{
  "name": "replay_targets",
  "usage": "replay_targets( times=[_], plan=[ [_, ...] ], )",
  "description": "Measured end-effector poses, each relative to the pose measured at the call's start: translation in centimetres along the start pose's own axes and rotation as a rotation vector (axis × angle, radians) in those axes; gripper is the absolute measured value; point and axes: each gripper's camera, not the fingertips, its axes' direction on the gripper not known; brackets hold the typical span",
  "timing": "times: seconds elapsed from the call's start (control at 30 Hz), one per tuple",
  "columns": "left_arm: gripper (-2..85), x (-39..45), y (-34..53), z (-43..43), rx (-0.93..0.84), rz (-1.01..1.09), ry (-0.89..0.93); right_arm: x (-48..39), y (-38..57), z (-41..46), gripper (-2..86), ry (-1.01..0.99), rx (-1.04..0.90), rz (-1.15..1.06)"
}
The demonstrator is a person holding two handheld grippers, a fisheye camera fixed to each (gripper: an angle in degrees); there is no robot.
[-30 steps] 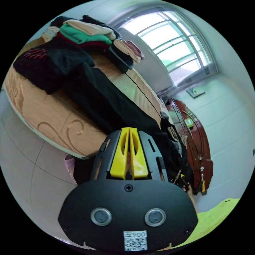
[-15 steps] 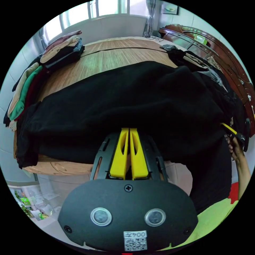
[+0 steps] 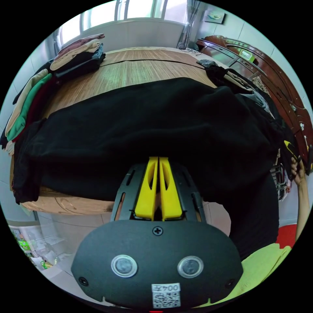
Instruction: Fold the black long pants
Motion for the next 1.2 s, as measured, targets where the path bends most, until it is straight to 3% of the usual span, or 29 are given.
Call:
replay_targets(
  times=[0.13,0.33,0.47,0.73,0.9,1.0,1.07,1.2],
  plan=[
    [0.2,-0.1,0.1,1.1,0.003,0.01,-0.022,1.9,-2.1,1.3,17.2,-0.115,-0.043,-0.017],
    [0.2,-1.1,0.0,1.9,0.004,0.007,-0.014,7.4,-3.1,5.3,17.3,-0.323,-0.209,0.331],
    [0.2,-2.1,-0.4,1.9,0.005,0.008,-0.011,9.2,-3.2,6.4,10.3,-0.332,-0.286,0.447],
    [0.4,-4.4,-1.4,0.6,0.009,0.009,-0.006,8.7,-12.3,-0.9,6.2,-0.446,-0.199,0.443],
    [0.8,-6.3,-2.3,-1.3,0.013,0.015,0.003,10.4,-15.5,-2.2,6.5,-0.609,-0.172,0.604],
    [1.9,-8.1,-2.8,-4.0,0.019,-0.014,0.143,11.9,-14.8,-1.9,6.5,-0.711,-0.147,0.702],
    [4.2,-9.5,-2.8,-6.6,0.08,-0.051,0.377,12.9,-13.9,-1.6,6.5,-0.762,-0.129,0.743],
    [10.3,-11.3,-3.3,-8.3,0.072,-0.169,0.507,15.2,-11.1,-1.1,6.2,-0.83,-0.111,0.784]
  ],
)
